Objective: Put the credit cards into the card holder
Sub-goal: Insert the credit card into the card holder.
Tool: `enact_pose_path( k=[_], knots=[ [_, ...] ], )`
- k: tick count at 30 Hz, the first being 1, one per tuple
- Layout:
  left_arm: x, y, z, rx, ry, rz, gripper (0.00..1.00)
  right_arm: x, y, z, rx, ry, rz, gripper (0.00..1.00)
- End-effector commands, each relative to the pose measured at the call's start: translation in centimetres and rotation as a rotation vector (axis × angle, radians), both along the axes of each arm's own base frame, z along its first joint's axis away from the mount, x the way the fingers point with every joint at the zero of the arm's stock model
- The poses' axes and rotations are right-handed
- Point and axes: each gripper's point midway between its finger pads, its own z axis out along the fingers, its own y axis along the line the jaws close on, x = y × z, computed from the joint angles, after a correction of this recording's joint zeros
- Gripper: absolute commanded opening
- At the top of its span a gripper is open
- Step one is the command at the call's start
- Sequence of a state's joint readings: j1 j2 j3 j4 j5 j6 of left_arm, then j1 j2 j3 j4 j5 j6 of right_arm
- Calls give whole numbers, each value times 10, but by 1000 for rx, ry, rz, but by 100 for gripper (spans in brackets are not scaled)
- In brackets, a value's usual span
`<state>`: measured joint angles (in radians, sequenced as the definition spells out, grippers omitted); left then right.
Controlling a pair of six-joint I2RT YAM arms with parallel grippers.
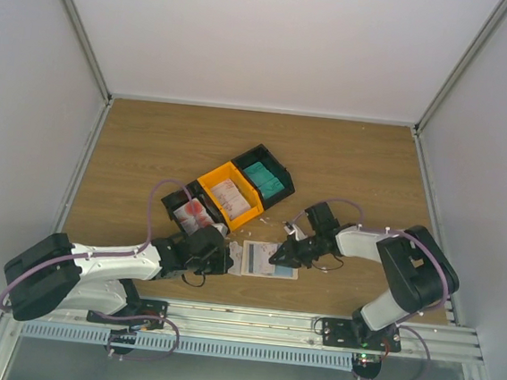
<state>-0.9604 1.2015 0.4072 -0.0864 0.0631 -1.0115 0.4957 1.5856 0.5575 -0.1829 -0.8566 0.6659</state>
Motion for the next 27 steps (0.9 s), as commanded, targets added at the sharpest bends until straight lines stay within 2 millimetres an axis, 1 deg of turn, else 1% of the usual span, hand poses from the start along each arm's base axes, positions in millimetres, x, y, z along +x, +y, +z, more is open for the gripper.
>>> enact_pose_path(
  k=[1,4,9,12,16,23,25,27],
  knots=[
    [-8,10,-15,57,24,-12,0,-22,-11,-17,-97,58,28,1],
    [-7,13,-16,65,23,3,0,-21,-18,-19,-134,49,11,1],
    [-7,14,-15,61,18,9,0,-22,-19,-20,-140,58,-1,1],
    [-8,12,-15,55,15,-4,0,-21,-16,-21,-130,61,6,0],
    [-8,7,-12,37,12,-24,0,-21,-7,-22,-111,65,36,1],
    [-9,4,-11,28,10,-39,0,-15,3,-21,-97,53,54,1],
    [-9,5,-11,27,9,-39,0,-15,4,-21,-94,49,59,4],
    [-9,5,-11,28,11,-39,0,-14,3,-21,-107,35,64,8]
  ],
)
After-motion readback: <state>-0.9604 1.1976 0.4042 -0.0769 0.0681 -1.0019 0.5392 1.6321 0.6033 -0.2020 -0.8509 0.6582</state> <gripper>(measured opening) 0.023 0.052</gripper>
